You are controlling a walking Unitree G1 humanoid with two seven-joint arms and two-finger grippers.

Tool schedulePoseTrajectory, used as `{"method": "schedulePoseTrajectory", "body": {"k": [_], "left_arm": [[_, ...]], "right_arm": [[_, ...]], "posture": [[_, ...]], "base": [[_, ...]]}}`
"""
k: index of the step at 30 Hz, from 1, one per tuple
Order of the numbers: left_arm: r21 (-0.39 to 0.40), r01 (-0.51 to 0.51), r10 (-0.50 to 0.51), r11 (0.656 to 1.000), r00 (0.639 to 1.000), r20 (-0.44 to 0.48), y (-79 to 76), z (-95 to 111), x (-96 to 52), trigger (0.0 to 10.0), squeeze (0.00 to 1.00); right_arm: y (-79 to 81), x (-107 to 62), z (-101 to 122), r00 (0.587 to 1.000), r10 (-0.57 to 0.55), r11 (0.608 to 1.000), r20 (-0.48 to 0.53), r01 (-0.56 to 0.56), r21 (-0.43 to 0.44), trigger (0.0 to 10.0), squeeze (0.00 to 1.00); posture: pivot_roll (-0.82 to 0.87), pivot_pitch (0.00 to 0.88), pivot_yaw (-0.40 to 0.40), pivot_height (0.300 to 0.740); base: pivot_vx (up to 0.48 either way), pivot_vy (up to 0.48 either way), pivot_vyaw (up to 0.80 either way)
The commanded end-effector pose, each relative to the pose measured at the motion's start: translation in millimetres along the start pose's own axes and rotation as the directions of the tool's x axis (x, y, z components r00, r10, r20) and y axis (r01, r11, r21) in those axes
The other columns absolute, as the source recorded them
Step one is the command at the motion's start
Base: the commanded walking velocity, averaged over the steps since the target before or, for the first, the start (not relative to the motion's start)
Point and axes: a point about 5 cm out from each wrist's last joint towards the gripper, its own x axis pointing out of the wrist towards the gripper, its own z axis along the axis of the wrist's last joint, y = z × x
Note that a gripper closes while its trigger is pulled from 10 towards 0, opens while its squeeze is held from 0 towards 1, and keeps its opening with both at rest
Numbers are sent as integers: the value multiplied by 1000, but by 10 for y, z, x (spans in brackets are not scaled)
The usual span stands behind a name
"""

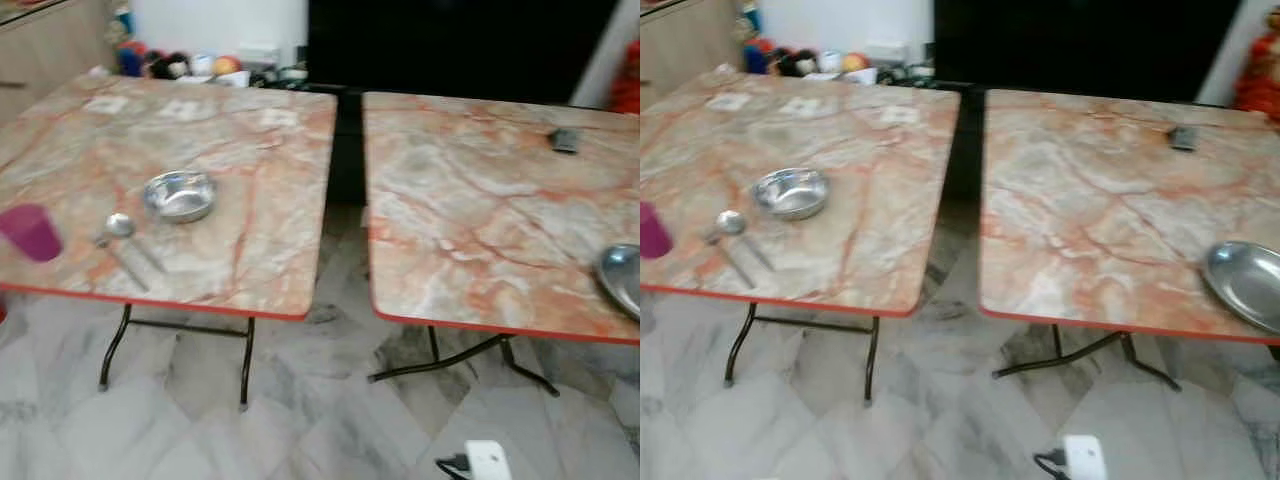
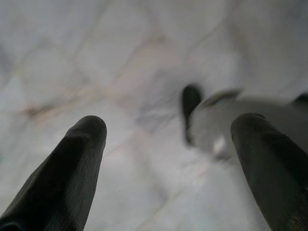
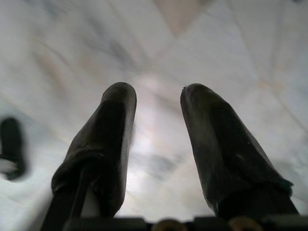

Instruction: Setting the table

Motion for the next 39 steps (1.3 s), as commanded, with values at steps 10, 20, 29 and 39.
{"method": "schedulePoseTrajectory", "body": {"k": [10, 20, 29, 39], "left_arm": [[-12, 9, -10, 1000, 1000, -24, -54, -62, -6, 10000, 0], [-12, 10, -11, 1000, 1000, -23, -51, -60, -6, 10000, 0], [-16, 9, -10, 1000, 1000, -27, -58, -77, -9, 10000, 0], [-16, 8, -9, 1000, 1000, -26, -53, -64, -6, 10000, 0]], "right_arm": [[-76, -19, -86, 999, -19, 1000, -27, 19, 3, 10000, 0], [-81, -20, -88, 999, -17, 1000, -27, 17, 0, 10000, 0], [-86, -20, -86, 1000, -16, 1000, -26, 16, -2, 10000, 0], [-84, -19, -83, 1000, -15, 1000, -25, 15, -2, 10000, 0]], "posture": [[17, 79, -18, 740], [18, 69, -21, 740], [18, 75, -23, 740], [21, 79, -23, 740]], "base": [[0, 306, 0], [0, 313, 0], [0, 279, 0], [0, 157, 0]]}}
